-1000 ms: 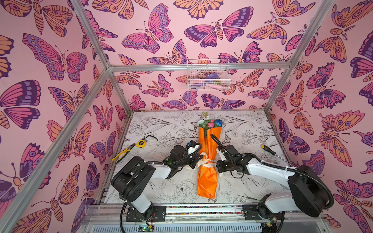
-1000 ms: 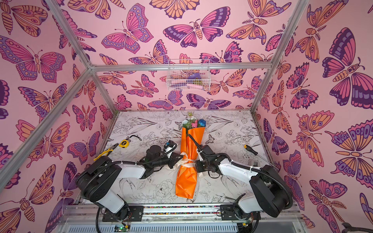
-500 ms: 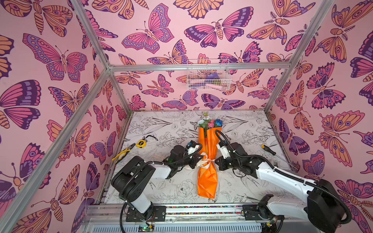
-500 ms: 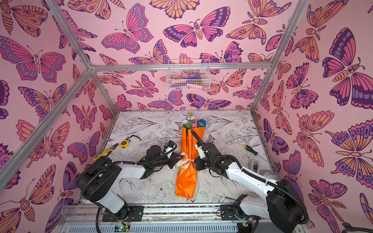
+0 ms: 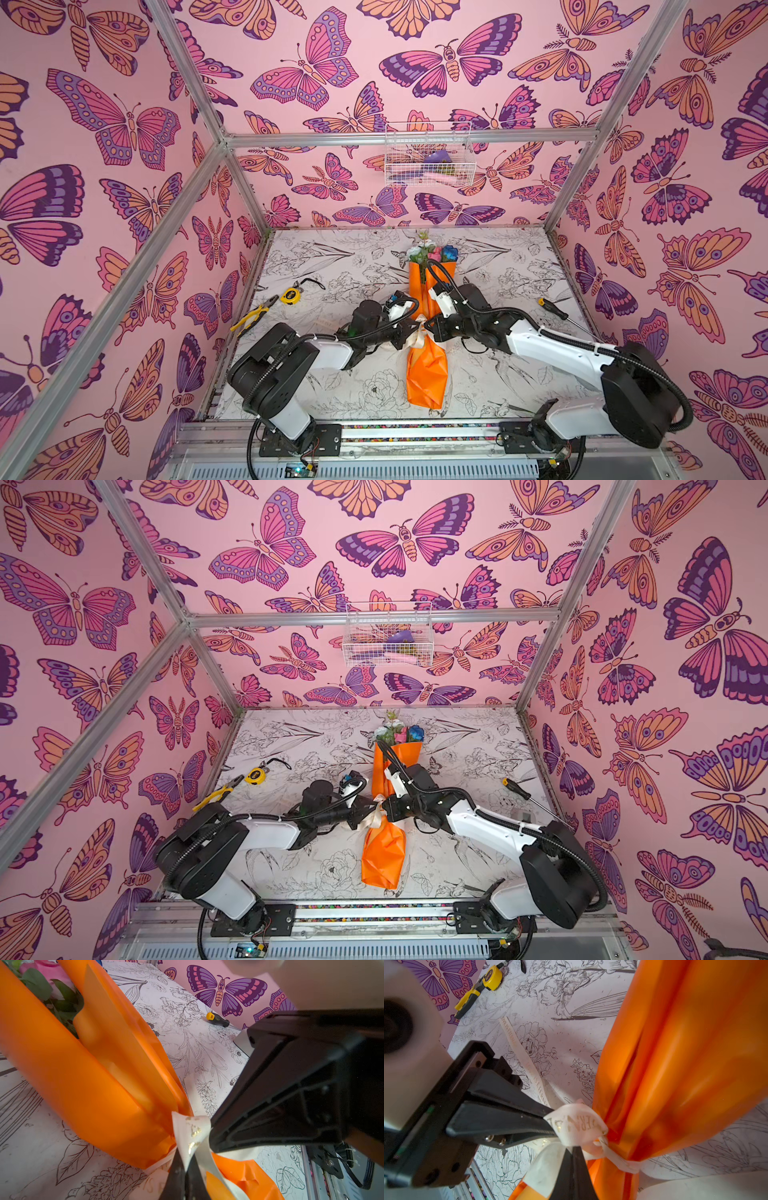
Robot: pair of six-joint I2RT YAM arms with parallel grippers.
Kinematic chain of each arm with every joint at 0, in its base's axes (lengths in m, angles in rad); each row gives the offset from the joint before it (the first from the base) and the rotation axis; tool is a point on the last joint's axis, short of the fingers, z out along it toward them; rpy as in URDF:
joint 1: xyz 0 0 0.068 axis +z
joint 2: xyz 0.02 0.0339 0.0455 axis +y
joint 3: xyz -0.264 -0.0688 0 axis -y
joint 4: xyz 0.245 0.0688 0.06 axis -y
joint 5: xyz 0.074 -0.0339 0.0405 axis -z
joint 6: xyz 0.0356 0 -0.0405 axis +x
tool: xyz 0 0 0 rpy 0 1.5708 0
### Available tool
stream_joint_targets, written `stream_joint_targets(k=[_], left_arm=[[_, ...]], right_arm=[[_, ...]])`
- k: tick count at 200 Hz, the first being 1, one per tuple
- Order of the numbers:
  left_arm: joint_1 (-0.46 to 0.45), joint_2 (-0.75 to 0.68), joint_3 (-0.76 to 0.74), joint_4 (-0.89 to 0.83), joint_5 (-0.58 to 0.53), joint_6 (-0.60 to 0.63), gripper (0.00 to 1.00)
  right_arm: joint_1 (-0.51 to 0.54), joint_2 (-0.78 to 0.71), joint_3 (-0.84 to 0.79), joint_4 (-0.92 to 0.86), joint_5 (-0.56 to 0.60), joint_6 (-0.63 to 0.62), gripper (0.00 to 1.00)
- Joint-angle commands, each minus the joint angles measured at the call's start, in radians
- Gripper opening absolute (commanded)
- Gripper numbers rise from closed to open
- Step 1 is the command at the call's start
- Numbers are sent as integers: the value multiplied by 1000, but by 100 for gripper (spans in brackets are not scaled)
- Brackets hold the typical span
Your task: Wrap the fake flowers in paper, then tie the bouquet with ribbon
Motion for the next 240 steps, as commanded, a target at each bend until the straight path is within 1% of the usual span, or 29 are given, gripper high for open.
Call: stream_joint_targets(k=[1,63,69,88,111,148,168,188,220,240], left_arm=[[-6,-31,4,-15,-9,17,0],[-9,-73,3,-49,-26,33,0],[-9,-77,2,-78,-29,34,0],[-15,-87,3,-88,-29,40,0],[-28,-90,9,-101,-21,47,1],[-45,-80,24,-113,-31,49,3],[-49,-84,25,-112,-30,43,7],[-51,-95,25,-113,-34,32,9],[-52,-129,21,-112,-77,14,11],[-52,-142,24,-117,-97,10,14]], right_arm=[[21,38,37,24,25,32,0],[21,100,56,21,125,103,0],[22,105,60,18,134,109,0],[22,116,64,28,153,133,0],[21,123,51,90,143,166,0],[25,131,39,160,110,186,0],[27,133,24,194,108,201,0],[29,144,19,202,119,206,0],[33,145,19,203,121,208,0],[35,145,16,200,115,205,0]])
